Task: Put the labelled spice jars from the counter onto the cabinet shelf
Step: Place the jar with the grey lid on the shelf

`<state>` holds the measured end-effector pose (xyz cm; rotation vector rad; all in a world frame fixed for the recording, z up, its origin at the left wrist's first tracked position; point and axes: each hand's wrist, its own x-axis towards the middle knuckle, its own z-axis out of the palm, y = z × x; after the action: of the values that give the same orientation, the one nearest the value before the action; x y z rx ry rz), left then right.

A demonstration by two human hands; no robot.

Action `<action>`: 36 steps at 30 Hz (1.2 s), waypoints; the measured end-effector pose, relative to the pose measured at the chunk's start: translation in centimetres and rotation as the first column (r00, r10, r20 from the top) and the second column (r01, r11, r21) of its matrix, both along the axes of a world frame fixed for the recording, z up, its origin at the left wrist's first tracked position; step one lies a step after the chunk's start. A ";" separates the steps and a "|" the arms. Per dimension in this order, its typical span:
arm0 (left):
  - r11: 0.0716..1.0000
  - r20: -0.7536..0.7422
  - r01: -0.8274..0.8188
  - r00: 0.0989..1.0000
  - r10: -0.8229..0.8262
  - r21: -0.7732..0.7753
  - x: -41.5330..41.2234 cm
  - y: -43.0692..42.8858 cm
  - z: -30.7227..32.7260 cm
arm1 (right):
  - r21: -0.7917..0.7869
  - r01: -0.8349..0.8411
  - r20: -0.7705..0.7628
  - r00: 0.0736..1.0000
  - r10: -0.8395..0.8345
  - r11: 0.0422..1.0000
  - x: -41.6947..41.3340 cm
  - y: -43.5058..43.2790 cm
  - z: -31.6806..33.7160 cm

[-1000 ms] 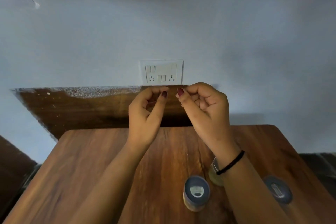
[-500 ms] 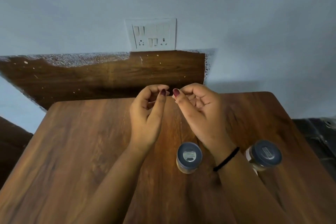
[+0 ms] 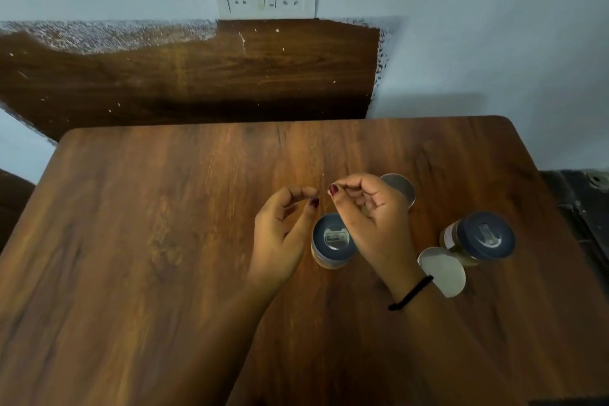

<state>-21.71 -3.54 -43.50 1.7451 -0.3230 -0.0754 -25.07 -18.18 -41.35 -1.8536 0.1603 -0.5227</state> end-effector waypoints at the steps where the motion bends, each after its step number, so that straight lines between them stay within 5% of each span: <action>1: 1.000 -0.017 0.006 1.000 -0.006 0.012 -0.2 -0.1 -0.5 | -0.007 0.005 -0.013 1.000 -0.005 1.000 -0.2 -0.1 -0.6; 18: 0.920 -0.185 0.130 0.981 -0.065 0.370 -2.2 -0.5 -8.7 | -0.040 0.057 -0.334 0.940 -0.067 0.998 -2.8 -0.7 -7.8; 23: 0.921 -0.309 0.176 0.949 -0.064 0.348 -2.8 -0.8 -10.7 | 0.024 0.070 -0.413 0.909 -0.054 0.997 -3.4 -0.9 -9.6; 36: 0.962 -0.194 0.087 0.980 -0.037 0.258 -2.1 0.3 -9.5 | 0.125 0.123 -0.337 0.939 -0.075 0.984 -2.9 -1.3 -8.2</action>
<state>-23.81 -3.28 -53.04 1.9757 -0.2368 -0.3402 -27.93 -19.47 -49.59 -1.7850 0.5077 -0.2552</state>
